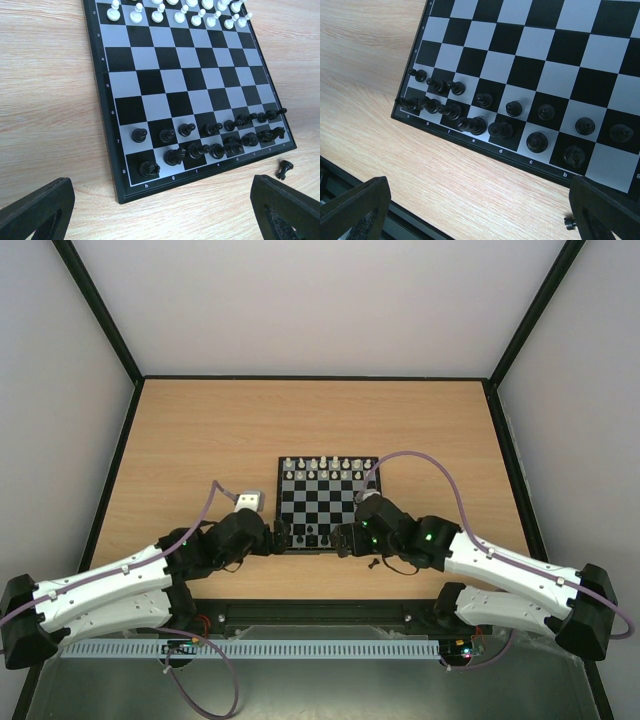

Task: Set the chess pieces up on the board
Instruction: Pick up the chess piece at the center of the board.

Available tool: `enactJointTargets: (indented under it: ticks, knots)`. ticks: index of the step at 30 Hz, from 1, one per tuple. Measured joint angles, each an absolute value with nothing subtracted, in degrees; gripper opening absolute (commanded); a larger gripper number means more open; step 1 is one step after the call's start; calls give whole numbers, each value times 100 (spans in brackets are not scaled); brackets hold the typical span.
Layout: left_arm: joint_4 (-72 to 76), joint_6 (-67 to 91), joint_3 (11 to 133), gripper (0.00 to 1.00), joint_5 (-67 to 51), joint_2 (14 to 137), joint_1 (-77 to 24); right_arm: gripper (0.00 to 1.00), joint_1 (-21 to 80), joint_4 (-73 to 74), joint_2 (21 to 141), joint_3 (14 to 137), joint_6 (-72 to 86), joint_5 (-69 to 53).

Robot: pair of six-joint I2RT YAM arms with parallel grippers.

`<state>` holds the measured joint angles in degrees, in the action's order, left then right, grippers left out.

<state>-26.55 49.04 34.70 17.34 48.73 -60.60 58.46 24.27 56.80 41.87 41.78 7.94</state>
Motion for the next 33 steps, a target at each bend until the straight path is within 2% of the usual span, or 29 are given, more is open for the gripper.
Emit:
enactJointTargets:
  ticks: [9,20,23,29,33]
  knots:
    - [-2274,4678,3439,99,1605,5011,-6060,99,5846,2427,5430,3868,4742,679]
    - [-1857,4379,3437,99,1352,5041,-6075,100,5970,2576,4219,3052,5826,445]
    - [-1737,4346,3437,99,1288,5113,-6075,93,6093,2576,4174,2799,6060,434]
    - [-1695,4324,3376,99,1223,5164,-6075,62,6254,2626,4451,2685,6346,655]
    - [-1697,4327,3371,99,1223,5162,-6075,47,6265,2762,4807,2683,6508,989]
